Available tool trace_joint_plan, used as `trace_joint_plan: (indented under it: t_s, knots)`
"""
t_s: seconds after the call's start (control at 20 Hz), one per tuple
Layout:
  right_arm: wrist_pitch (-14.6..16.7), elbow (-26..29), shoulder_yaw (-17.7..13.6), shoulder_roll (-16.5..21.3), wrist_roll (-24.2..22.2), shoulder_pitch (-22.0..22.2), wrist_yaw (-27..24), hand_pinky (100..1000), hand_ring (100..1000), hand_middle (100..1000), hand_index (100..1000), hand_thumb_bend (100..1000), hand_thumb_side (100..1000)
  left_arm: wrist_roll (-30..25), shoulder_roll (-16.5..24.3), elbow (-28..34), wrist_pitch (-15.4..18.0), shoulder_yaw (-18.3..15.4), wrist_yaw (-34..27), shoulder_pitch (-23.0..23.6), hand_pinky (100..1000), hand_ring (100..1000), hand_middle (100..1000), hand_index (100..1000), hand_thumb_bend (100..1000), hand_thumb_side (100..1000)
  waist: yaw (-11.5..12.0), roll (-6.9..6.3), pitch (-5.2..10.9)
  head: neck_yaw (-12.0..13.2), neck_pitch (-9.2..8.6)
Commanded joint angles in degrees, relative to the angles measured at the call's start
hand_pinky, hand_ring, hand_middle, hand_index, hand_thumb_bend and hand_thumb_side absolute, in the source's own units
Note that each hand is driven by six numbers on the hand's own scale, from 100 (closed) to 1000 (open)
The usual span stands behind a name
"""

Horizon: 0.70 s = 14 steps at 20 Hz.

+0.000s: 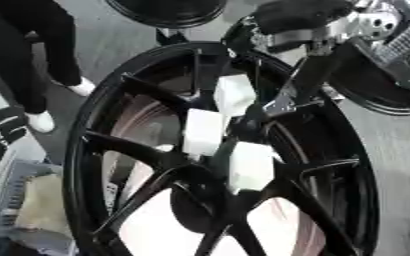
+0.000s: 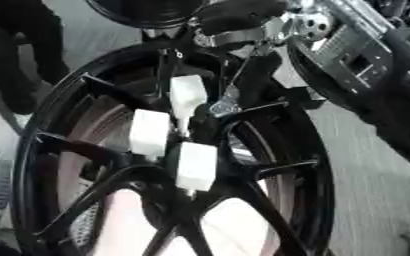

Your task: Pull the pin out of the wheel hub.

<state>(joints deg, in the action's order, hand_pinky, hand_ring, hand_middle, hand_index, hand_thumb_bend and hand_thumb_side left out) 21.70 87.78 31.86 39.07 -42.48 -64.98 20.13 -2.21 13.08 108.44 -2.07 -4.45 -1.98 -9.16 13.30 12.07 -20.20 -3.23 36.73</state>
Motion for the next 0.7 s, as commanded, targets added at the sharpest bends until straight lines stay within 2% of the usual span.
trace_joint_plan:
  t_s: [0.05, 0.35, 0.7]
  knots:
    - [-0.93, -0.03, -0.29, 0.62, -0.13, -0.70, 1.29, 876, 802, 708, 806, 402, 554, -0.14, 1.01, 1.01, 0.16, -0.06, 0.02, -0.22, 900, 843, 805, 796, 100, 868, 0.02, -0.73, 1.26, 0.02, 0.10]
    - [-1.84, -0.72, -0.18, 0.08, 0.96, -0.50, 2.33, 872, 780, 625, 752, 380, 506, -0.28, 1.00, 0.98, 0.14, 0.09, -0.05, -0.29, 901, 844, 804, 795, 100, 869, 0.16, -0.73, 1.23, -0.04, 0.18]
    - [-4.35, -1.04, 0.19, -0.42, 5.87, -0.50, 3.76, 869, 741, 515, 665, 295, 377, -0.37, 0.95, 0.99, 0.14, 0.09, -0.04, -0.34, 901, 844, 804, 795, 100, 868, 0.26, -0.74, 1.18, -0.16, 0.35]
